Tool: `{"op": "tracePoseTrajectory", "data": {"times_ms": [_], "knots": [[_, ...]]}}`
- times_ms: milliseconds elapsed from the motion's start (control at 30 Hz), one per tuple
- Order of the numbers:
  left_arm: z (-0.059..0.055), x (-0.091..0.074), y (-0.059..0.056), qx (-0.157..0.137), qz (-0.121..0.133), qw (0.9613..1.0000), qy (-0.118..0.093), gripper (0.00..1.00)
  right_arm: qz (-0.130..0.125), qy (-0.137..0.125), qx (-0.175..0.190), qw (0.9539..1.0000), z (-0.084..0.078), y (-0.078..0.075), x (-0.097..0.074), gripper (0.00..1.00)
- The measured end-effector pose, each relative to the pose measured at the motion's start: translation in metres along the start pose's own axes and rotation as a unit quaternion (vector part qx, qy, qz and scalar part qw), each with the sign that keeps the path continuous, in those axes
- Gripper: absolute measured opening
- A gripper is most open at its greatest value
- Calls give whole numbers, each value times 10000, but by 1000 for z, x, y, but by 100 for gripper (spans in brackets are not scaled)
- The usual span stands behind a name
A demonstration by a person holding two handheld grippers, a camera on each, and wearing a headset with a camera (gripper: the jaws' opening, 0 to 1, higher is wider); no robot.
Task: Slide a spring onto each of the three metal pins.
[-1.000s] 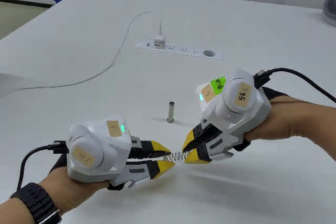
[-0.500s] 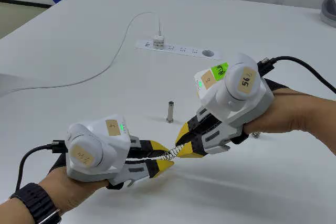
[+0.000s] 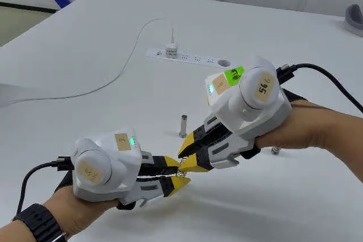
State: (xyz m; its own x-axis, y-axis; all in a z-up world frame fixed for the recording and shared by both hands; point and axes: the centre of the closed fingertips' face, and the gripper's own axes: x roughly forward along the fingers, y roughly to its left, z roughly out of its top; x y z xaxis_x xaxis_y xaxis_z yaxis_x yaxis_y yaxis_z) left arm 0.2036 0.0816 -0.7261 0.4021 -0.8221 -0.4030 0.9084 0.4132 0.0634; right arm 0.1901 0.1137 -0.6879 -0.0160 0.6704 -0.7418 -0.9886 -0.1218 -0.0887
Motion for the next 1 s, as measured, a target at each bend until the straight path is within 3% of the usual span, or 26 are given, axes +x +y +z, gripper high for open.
{"op": "tracePoseTrajectory", "data": {"times_ms": [367, 667, 1000], "knots": [[0, -3, 6, -322, 98, 9993, -187, 10, -151, -75, 164, 9997, 1, -7, -1, 15], [5, -4, 11, -500, 182, 9979, -382, 10, -434, -373, 484, 9972, 0, -16, -4, 15], [9, -5, 15, -546, 239, 9972, -459, 10, -466, -691, 774, 9935, 6, -18, -3, 13]]}}
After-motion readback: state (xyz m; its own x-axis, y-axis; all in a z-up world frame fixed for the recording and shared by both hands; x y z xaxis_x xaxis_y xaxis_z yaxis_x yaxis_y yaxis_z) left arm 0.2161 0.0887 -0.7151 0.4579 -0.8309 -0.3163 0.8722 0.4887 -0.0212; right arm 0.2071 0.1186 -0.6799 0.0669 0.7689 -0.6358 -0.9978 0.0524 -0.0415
